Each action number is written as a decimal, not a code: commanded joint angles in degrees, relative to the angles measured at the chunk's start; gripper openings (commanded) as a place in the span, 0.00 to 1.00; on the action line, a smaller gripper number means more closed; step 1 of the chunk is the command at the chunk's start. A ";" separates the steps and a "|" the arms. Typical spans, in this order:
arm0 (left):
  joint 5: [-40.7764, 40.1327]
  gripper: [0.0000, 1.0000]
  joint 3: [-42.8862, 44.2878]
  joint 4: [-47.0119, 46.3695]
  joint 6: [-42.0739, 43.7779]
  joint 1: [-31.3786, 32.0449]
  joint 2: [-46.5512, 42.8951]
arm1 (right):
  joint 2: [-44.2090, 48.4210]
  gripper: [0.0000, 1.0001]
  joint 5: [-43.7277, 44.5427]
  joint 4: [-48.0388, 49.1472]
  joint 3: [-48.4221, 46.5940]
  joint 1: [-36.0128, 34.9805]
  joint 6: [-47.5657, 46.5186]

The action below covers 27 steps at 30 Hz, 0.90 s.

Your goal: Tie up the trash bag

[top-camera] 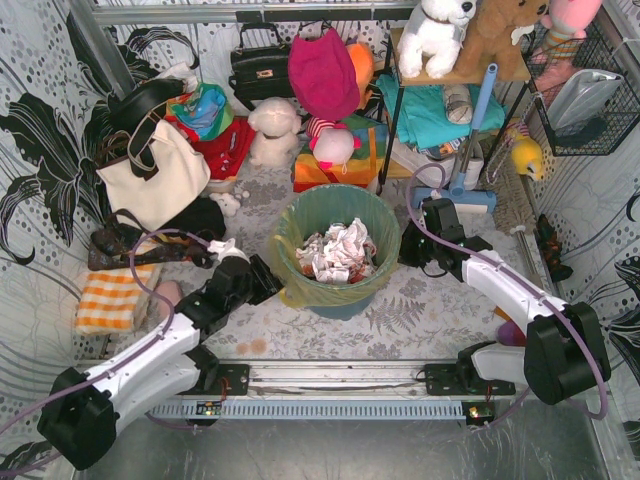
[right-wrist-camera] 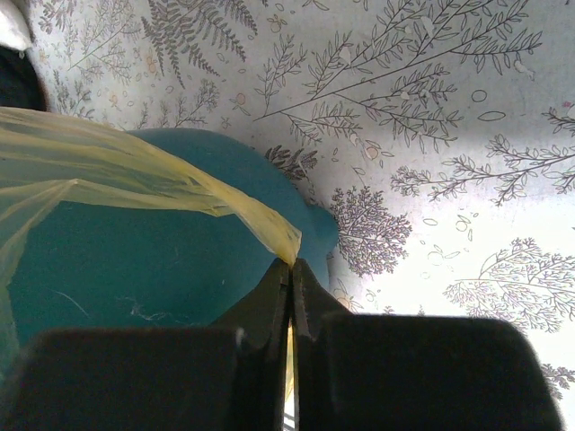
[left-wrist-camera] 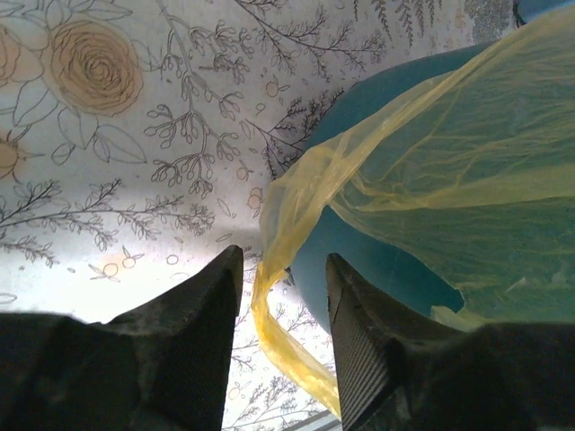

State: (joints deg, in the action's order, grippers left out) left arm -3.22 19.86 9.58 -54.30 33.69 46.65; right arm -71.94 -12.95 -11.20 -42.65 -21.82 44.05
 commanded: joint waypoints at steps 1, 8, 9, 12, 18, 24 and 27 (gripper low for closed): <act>-0.80 0.48 -0.82 -8.33 0.45 0.10 1.91 | 1.73 0.00 -1.12 -0.11 -0.93 0.29 -0.68; -1.01 0.42 -0.67 -6.58 0.42 0.14 2.60 | 2.98 0.00 -1.02 0.37 0.50 0.36 -0.11; -1.05 0.42 -0.57 -5.71 0.40 0.13 2.36 | 3.14 0.00 -1.02 0.32 0.62 0.32 -0.11; -1.55 0.42 -0.71 -3.18 0.20 0.08 1.07 | 3.51 0.00 -0.94 0.38 1.03 0.34 0.06; -1.18 0.42 -1.66 -2.93 -0.10 0.10 0.40 | 3.34 0.00 -1.10 0.66 1.29 0.31 0.24; -0.10 0.39 -2.39 -4.60 -0.10 0.10 2.51 | 3.39 0.00 -1.11 0.82 1.48 0.29 0.41; 0.18 0.36 -2.69 -5.13 -0.09 0.10 2.85 | 3.39 0.00 -1.37 1.02 1.65 0.31 0.48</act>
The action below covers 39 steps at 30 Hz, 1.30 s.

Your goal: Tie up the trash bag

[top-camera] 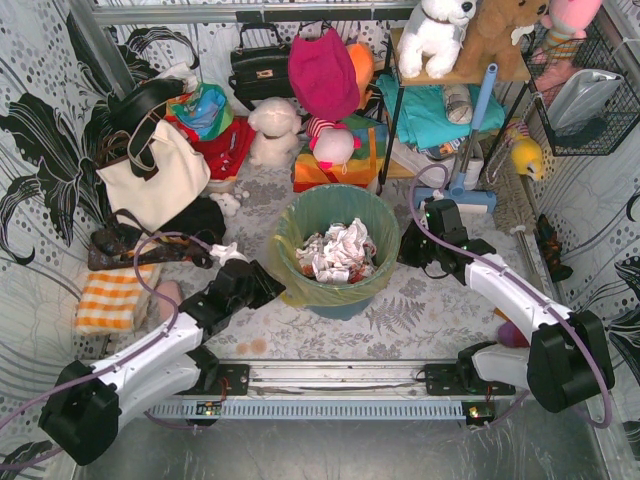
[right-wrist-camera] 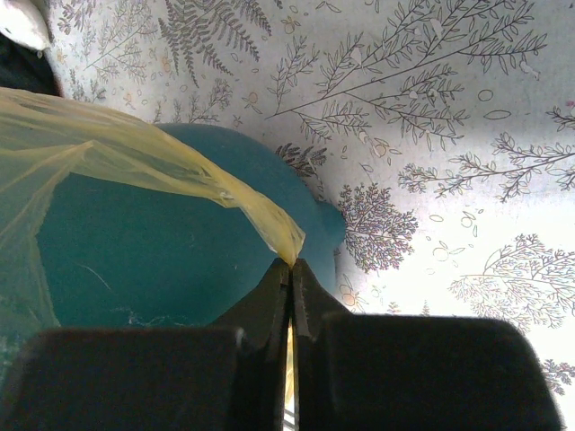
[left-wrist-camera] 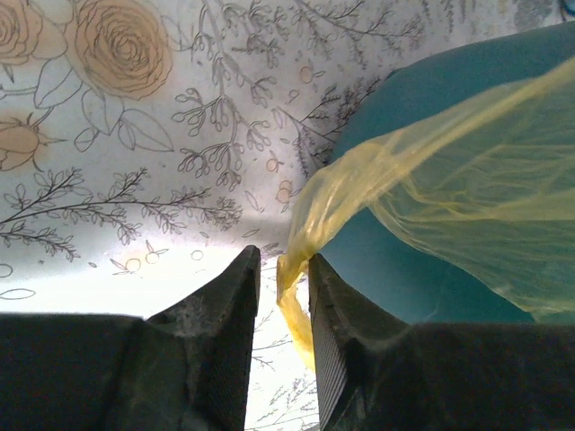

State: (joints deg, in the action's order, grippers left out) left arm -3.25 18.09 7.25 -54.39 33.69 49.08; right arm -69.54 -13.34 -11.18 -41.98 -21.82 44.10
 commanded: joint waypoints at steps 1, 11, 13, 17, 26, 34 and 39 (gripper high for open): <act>0.13 0.35 -0.94 -2.80 -0.01 0.10 0.42 | 1.10 0.00 -0.98 0.96 1.02 0.30 0.49; -0.69 0.34 -0.86 -2.97 0.17 0.14 -1.44 | 2.45 0.00 -0.98 0.99 2.19 0.29 0.79; -0.91 0.39 -1.03 -3.80 0.21 0.08 -1.36 | 2.68 0.00 -1.03 1.03 2.45 0.30 0.95; -1.57 0.38 -0.35 -4.86 0.97 0.10 0.39 | 3.23 0.00 -1.03 0.71 2.77 0.34 0.99; -1.50 0.18 1.25 -5.08 1.72 0.14 2.00 | 3.60 0.00 -1.20 1.00 3.22 0.29 1.34; -0.82 0.00 1.52 -3.10 2.80 0.11 -2.00 | 6.78 0.00 -1.04 -2.09 2.66 0.30 1.66; -0.03 0.00 1.96 1.92 2.08 0.15 -8.07 | 12.19 0.00 -1.46 -6.02 2.66 0.29 1.35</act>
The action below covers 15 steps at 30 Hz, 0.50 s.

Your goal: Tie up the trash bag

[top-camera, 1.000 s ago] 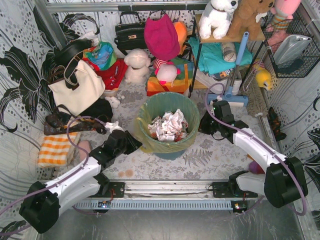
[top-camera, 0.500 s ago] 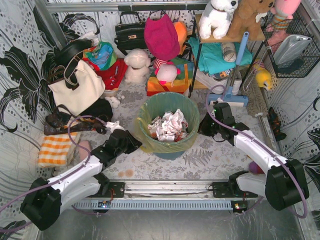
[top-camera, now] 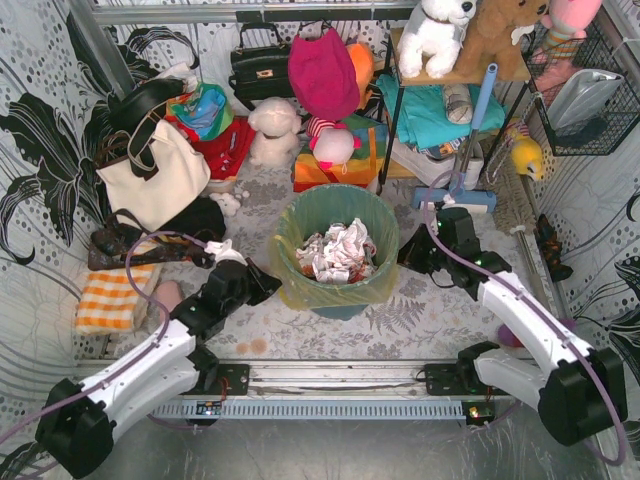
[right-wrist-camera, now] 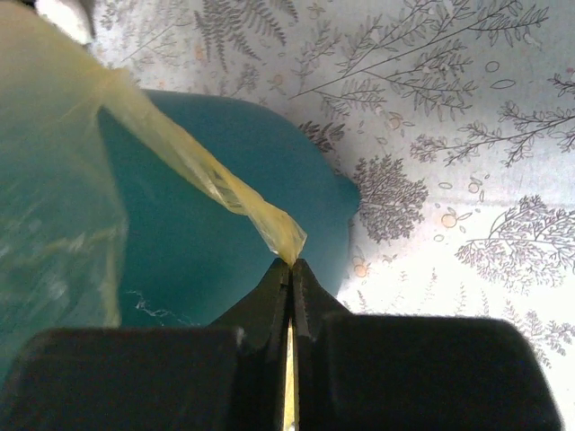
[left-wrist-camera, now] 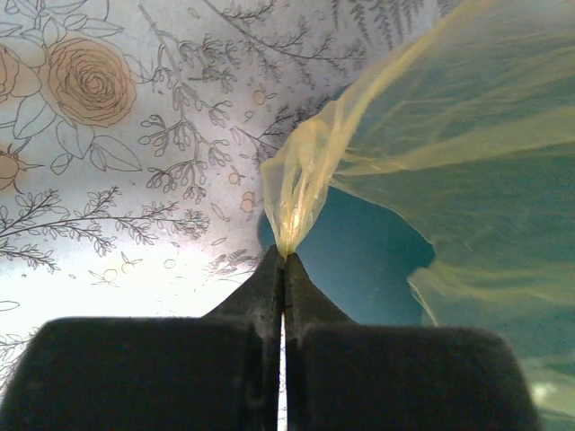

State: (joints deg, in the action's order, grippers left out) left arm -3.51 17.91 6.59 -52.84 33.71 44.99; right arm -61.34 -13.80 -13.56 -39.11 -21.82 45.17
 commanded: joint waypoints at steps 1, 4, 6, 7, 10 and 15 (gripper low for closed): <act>0.39 0.00 2.84 4.06 0.65 0.10 -4.69 | 4.88 0.00 -1.23 -4.49 -0.32 0.29 0.44; 1.50 0.00 5.94 8.48 1.87 0.12 -5.90 | 7.66 0.00 -2.46 -5.07 -0.03 0.33 1.61; 2.08 0.00 8.34 11.19 2.74 0.12 -6.41 | 9.10 0.00 -3.80 -4.98 -0.18 0.29 2.25; 2.42 0.00 9.52 12.36 3.17 0.11 -6.56 | 9.55 0.00 -4.47 -5.36 -0.61 0.30 2.43; 2.47 0.00 12.87 16.10 3.99 0.06 -7.73 | 11.02 0.00 -4.58 -7.49 -2.92 0.31 2.82; 1.45 0.00 17.55 20.12 4.47 0.12 -9.84 | 14.29 0.00 -3.16 -9.54 -6.00 0.29 3.83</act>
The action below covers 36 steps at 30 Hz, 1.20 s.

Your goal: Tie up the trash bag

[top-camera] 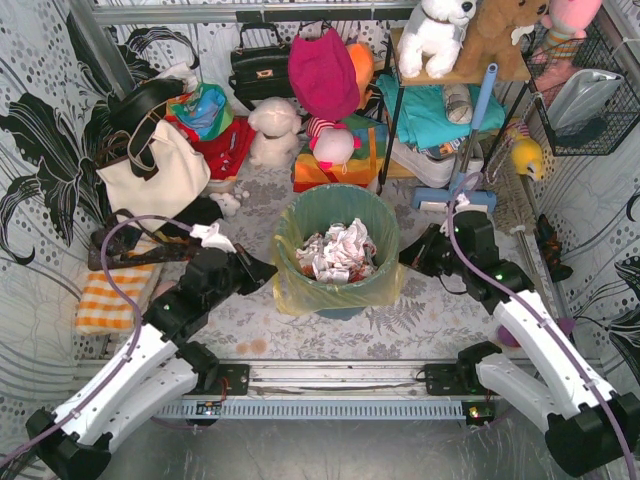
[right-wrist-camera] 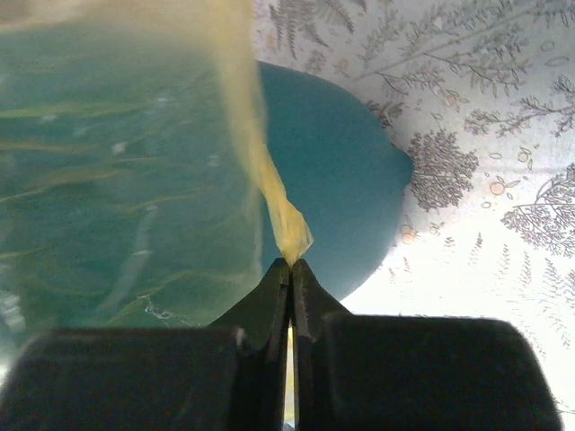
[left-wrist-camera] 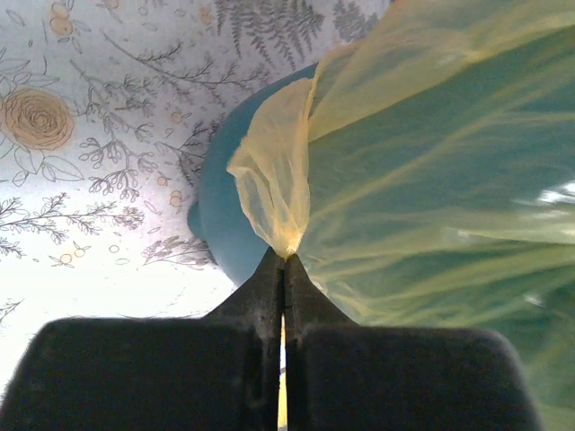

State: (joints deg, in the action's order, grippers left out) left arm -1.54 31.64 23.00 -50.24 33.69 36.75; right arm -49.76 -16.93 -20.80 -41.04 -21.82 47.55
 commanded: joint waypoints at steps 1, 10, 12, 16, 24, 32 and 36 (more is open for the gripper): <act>-0.80 0.00 4.72 4.12 1.94 0.14 -1.65 | 2.95 0.00 0.16 -2.67 -4.85 0.30 1.51; -1.73 0.00 11.27 5.88 3.08 0.14 -0.65 | 2.17 0.00 0.32 -3.19 -11.33 0.35 1.71; -2.26 0.00 12.70 6.29 3.25 0.15 -0.67 | 2.20 0.00 0.92 -3.28 -12.53 0.31 1.63; -3.12 0.00 15.12 7.55 3.77 0.12 -0.82 | 2.50 0.00 2.58 -4.40 -14.54 0.34 1.54; -4.68 0.00 18.46 9.70 4.37 0.08 -1.43 | 5.01 0.00 5.79 -7.54 -16.33 0.30 1.96; -4.61 0.00 18.34 9.98 4.54 0.08 -1.04 | 7.47 0.00 10.49 -14.20 -14.77 0.29 2.05; -4.53 0.00 18.11 10.02 4.23 0.15 -0.88 | 9.03 0.00 11.00 -14.15 -12.10 0.29 2.82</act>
State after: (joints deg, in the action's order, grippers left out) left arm -4.99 48.95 34.00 -46.78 33.71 35.90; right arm -42.37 -8.27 -32.80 -54.94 -21.82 49.04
